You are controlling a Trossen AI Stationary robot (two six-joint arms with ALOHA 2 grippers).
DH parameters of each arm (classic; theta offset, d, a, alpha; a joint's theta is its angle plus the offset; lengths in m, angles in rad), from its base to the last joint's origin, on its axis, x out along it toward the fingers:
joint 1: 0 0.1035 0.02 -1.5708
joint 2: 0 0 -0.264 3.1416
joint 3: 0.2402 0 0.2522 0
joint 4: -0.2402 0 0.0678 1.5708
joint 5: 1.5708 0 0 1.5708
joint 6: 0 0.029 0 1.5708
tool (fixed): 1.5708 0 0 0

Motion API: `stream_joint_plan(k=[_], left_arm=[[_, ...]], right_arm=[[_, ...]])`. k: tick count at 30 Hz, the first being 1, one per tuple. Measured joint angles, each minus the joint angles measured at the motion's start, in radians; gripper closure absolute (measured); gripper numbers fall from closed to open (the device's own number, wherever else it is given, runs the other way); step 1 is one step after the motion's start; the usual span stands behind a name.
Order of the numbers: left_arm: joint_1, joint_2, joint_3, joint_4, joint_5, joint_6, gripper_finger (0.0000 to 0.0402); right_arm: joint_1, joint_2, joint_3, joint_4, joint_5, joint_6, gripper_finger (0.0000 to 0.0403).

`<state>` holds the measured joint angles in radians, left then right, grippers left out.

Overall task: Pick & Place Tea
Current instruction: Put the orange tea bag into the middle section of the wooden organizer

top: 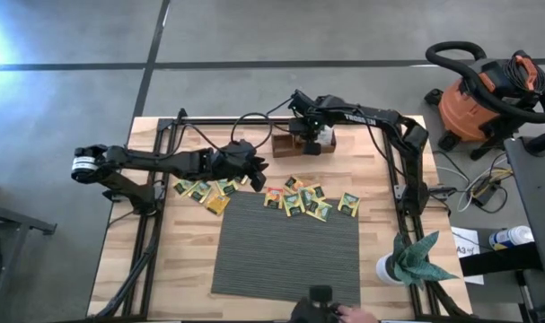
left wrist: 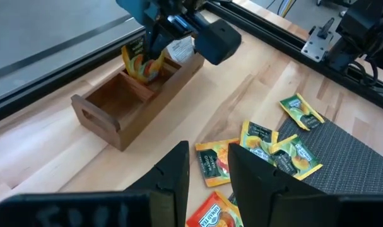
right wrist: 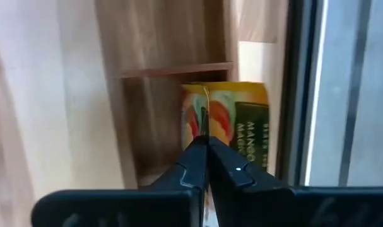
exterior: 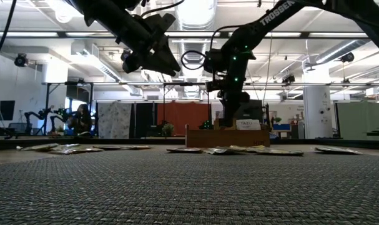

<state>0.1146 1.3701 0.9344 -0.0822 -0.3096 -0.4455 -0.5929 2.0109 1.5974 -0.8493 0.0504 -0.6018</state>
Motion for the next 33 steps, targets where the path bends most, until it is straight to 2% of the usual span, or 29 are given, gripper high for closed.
stream_joint_plan(k=[7,11,15,17,22,28,31,33], left_arm=[[-0.001,0.000,0.000,-0.003,0.000,-0.003,0.0298],[-0.001,0.000,0.000,-0.003,0.000,-0.002,0.0298],[-0.001,0.000,-0.006,-0.006,0.000,-0.002,0.0298],[-0.001,0.000,-0.006,-0.027,0.000,-0.001,0.0298],[-0.001,0.000,-0.006,-0.133,0.000,-0.001,0.0298],[-0.001,0.000,-0.012,-0.325,0.006,0.000,0.0298],[-0.001,0.000,-0.060,-0.311,0.080,0.015,0.0298],[-0.003,0.000,-0.113,-0.236,0.156,0.073,0.0298]], right_arm=[[-0.001,-0.010,0.000,0.027,0.044,0.000,0.0351],[-0.001,-0.011,0.000,0.029,0.120,0.000,0.0324],[0.000,-0.016,0.000,0.051,0.245,0.019,0.0305],[-0.001,-0.030,0.000,0.051,0.248,0.029,0.0298],[0.005,-0.112,0.000,0.052,0.100,0.130,0.0294],[0.031,-0.183,-0.001,0.009,-0.190,0.345,0.0303],[0.069,-0.186,-0.017,-0.025,-0.312,0.424,0.0305],[0.114,-0.185,-0.040,-0.030,-0.342,0.438,0.0304]])
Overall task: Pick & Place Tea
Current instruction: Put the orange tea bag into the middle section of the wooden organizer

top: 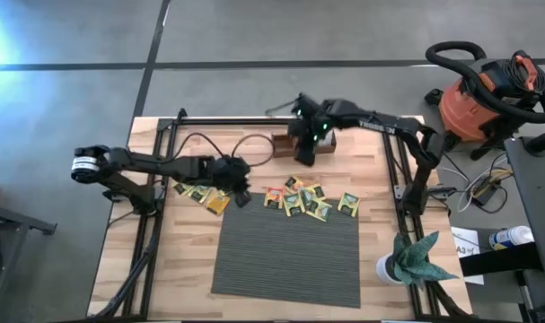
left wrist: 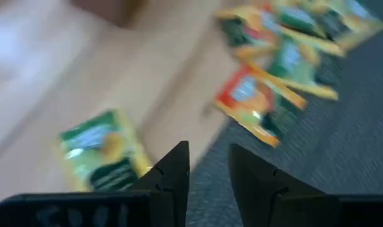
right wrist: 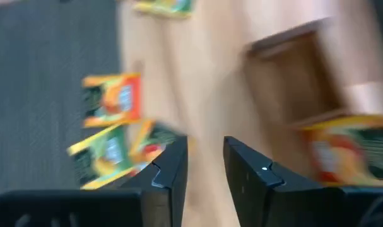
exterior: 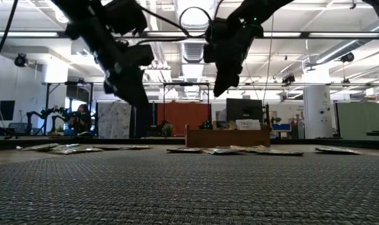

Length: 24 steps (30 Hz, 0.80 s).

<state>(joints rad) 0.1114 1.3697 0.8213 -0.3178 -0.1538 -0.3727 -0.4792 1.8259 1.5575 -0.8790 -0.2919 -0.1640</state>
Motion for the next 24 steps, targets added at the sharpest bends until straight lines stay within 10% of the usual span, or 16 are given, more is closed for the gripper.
stream_joint_plan(k=[9,24], left_arm=[[-0.028,0.001,-0.220,0.429,0.067,0.533,0.0298],[-0.024,0.323,-0.150,0.620,0.083,0.826,0.0298]], right_arm=[[0.321,0.000,-0.126,0.060,0.227,-0.122,0.0303],[0.593,0.007,-0.362,0.503,0.372,0.053,0.0303]])
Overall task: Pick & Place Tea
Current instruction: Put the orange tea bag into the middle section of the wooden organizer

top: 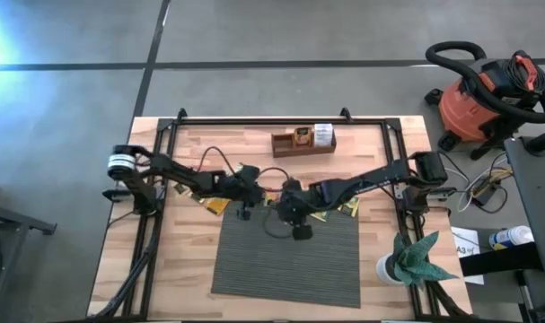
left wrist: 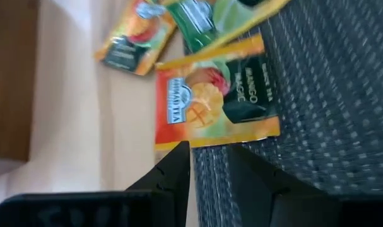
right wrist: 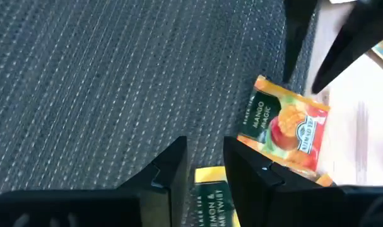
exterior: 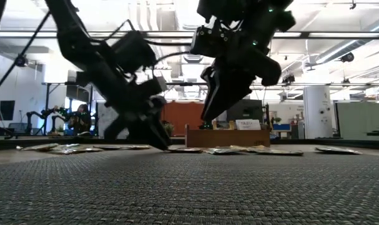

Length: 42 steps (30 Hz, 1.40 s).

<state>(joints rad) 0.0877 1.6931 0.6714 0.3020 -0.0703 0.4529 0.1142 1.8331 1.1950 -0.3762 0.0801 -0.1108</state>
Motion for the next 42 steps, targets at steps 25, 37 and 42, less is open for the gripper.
stream_joint_plan(k=[25,37,42], left_arm=[[0.009,0.101,0.104,-0.055,0.162,-0.093,0.0298],[0.008,0.103,0.110,-0.067,0.239,-0.275,0.0298],[0.008,0.103,0.110,-0.067,0.241,-0.323,0.0298]], right_arm=[[0.022,0.002,-0.224,0.214,0.213,0.085,0.0303],[0.023,0.002,-0.264,0.289,0.203,-0.013,0.0303],[0.011,-0.002,-0.250,0.275,0.199,0.402,0.0303]])
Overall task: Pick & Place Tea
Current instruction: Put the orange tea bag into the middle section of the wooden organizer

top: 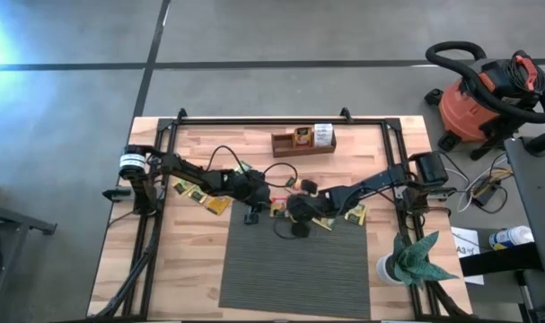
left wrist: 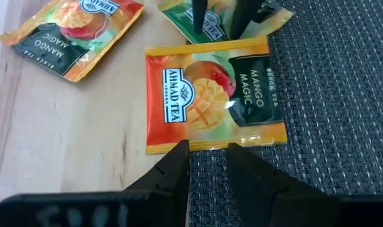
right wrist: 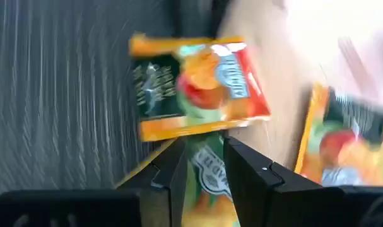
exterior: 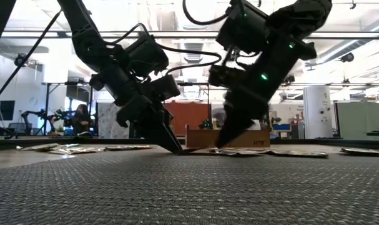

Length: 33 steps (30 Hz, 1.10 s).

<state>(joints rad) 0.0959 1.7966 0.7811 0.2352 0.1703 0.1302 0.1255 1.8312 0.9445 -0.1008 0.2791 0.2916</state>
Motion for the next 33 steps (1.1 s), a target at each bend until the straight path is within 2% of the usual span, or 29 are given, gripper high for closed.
stream_joint_plan(k=[2,5,9,22,33], left_arm=[[0.000,0.000,0.000,0.000,0.000,-0.001,0.0298],[0.000,0.000,0.000,-0.002,-0.003,-0.002,0.0298],[0.000,0.000,0.000,-0.003,-0.005,-0.002,0.0298],[-0.001,0.000,-0.001,-0.003,-0.012,-0.005,0.0298],[-0.001,0.000,-0.002,-0.003,-0.014,-0.004,0.0298]], right_arm=[[-0.016,-0.006,0.018,0.001,-0.028,0.208,0.0303],[-0.049,-0.011,0.042,0.005,-0.139,0.456,0.0303],[-0.080,-0.011,0.048,0.007,-0.206,0.643,0.0303],[-0.140,0.030,0.042,0.039,-0.353,0.889,0.0303],[-0.146,0.029,0.039,0.028,-0.325,1.094,0.0303]])
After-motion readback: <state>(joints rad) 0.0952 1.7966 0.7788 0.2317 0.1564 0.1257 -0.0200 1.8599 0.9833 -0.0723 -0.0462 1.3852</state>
